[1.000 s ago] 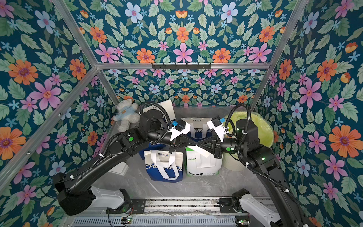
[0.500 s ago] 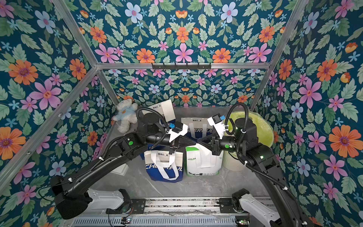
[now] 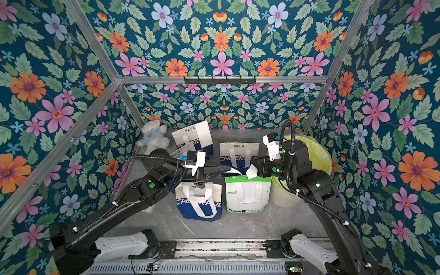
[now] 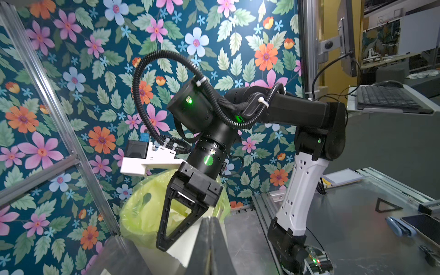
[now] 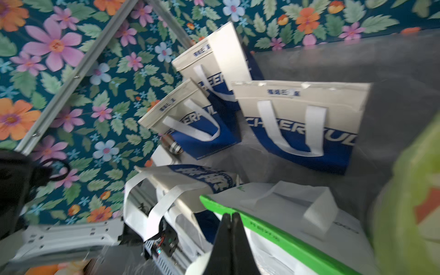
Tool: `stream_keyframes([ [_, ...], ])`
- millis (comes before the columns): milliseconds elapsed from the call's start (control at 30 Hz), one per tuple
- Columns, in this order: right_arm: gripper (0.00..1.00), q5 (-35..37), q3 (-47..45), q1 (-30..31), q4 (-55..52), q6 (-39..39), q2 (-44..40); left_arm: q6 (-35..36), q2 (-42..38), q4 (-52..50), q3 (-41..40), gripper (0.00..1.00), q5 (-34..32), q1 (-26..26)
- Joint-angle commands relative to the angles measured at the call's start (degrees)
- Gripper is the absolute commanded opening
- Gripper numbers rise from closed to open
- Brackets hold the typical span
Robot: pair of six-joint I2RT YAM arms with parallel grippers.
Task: Shred takeout receipts and throw away
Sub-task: Shred the takeout receipt, then place the takeout receipt in the trash bin.
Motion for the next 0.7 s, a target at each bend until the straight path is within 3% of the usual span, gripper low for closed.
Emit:
stream_keyframes([
  [0,0.00,12.7,2.3,-5.0,-4.4,0.2,0.8,-1.7,-0.6,5.6,-0.2,0.00,-3.4,0.0],
  [167,0.00,21.2,0.7,-16.0,-1.5,-0.8,-2.4,-2.5,3.6,5.6,3.3,0.00,-7.4,0.0],
  [400,0.00,25.9,-5.1,-18.4,-0.5,-5.5,-2.1,-6.3,17.8,4.7,14.5,0.00,-9.0,-1.2],
  [433,0.09,25.7,-5.6,-18.5,-1.0,-5.1,-2.1,-6.4,19.8,4.6,16.0,0.00,-9.5,-1.7],
  [467,0.25,25.1,-5.9,-18.6,-1.5,-4.8,-2.2,-6.7,21.5,4.6,17.3,0.00,-9.7,-2.1],
  [500,0.47,24.2,-6.3,-18.7,-1.9,-4.5,-2.4,-6.8,23.4,4.8,18.7,0.00,-9.7,-2.5],
  [533,0.60,23.4,-6.2,-18.7,-2.5,-4.4,-2.5,-6.7,25.4,4.8,20.2,0.00,-9.8,-3.0],
  [667,0.79,23.6,-3.5,-18.7,-6.7,-4.0,-1.7,-7.1,32.9,5.0,26.3,0.00,-10.8,-4.0],
])
